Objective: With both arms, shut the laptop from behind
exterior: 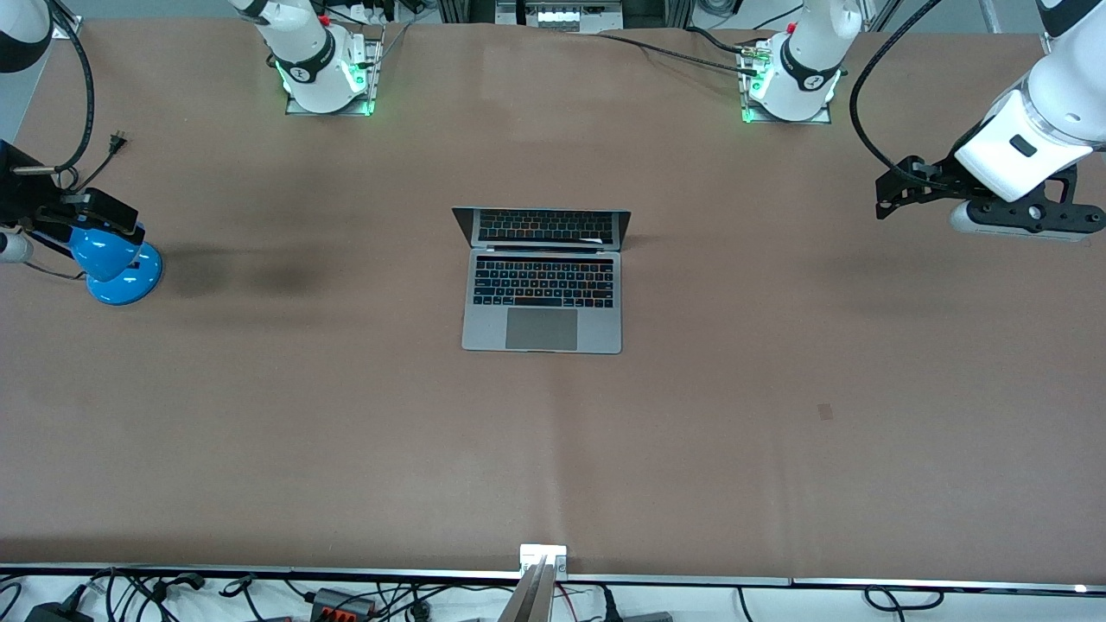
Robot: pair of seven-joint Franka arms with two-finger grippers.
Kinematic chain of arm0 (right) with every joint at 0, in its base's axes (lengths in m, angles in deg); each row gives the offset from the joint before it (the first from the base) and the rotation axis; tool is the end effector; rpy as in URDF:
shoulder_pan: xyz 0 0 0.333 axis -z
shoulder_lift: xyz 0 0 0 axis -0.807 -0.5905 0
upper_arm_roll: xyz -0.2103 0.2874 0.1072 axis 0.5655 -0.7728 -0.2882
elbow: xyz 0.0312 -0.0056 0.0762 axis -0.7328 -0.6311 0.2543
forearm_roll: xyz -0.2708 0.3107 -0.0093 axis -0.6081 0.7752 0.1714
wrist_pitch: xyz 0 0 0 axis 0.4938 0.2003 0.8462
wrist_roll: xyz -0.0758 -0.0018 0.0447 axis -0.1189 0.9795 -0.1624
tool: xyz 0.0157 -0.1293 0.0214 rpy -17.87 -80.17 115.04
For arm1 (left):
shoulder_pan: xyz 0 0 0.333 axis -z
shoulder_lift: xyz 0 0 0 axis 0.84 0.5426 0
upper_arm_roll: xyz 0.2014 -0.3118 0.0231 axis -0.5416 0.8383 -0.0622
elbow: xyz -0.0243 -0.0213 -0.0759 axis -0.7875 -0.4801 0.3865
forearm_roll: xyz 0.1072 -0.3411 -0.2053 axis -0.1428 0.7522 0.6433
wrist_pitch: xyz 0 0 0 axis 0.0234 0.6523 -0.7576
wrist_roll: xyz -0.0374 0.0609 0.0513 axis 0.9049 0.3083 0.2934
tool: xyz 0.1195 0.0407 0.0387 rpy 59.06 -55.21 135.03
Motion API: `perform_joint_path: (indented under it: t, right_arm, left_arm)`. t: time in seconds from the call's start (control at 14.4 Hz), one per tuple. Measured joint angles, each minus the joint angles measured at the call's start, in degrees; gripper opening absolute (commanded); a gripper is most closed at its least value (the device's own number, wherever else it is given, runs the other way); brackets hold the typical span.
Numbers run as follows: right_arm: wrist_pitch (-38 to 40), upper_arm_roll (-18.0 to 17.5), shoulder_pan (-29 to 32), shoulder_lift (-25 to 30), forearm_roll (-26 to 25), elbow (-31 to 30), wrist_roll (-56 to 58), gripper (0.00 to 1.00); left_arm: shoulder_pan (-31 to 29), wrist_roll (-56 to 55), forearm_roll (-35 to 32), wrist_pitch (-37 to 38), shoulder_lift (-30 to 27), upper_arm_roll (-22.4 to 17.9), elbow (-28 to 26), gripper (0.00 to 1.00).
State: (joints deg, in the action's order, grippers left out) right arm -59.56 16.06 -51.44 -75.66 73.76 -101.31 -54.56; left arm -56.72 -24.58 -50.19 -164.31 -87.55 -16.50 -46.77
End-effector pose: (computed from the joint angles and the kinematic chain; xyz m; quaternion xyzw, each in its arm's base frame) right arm 0.5947 -0.0321 0.6039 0.9999 -0.0134 -0.0046 0.0035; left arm 0.5616 -0.0693 0.6266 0.9992 -0.0323 -0.0225 0.0073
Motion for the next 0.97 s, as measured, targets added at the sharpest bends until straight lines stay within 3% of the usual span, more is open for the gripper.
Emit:
perform_joint_path:
  t: [0.14,0.21,0.28,0.35,0.49,0.56,0.83,0.97]
  right_arm:
    - [0.0,0.0,0.0,-0.1,0.0,0.0,0.0,1.0]
    - [0.0,0.0,0.0,-0.1,0.0,0.0,0.0,0.86]
    - [0.0,0.0,0.0,-0.2,0.0,0.0,0.0,0.35]
    - [0.0,-0.1,0.0,-0.3,0.0,0.0,0.0,0.06]
    - [0.1,-0.1,-0.1,-0.3,0.0,0.0,0.0,0.0]
    - [0.1,-0.1,-0.1,-0.3,0.0,0.0,0.0,0.0]
    - [1.2,-0.3,-0.5,-0.4,0.0,-0.2,0.5,0.0]
    - [2.5,-0.5,-1.5,-1.1,0.5,-0.4,1.2,0.0]
  left_arm:
    - [0.0,0.0,0.0,3.0,0.3,0.0,0.0,1.0]
    - [0.0,0.0,0.0,4.4,0.6,0.0,0.1,1.0]
    - [0.0,0.0,0.0,5.1,1.1,0.0,0.2,1.0]
    - [0.0,0.0,0.0,5.2,2.0,-0.1,0.6,1.0]
    - [-0.2,0.0,0.0,5.2,4.8,-0.4,2.3,1.0]
    - [-0.6,0.0,0.0,5.1,6.7,-0.5,3.7,0.9]
    - [-1.7,1.4,0.0,4.9,16.3,-0.8,13.9,0.1]
    - [-1.5,1.9,0.0,5.6,18.5,-0.5,16.5,0.01]
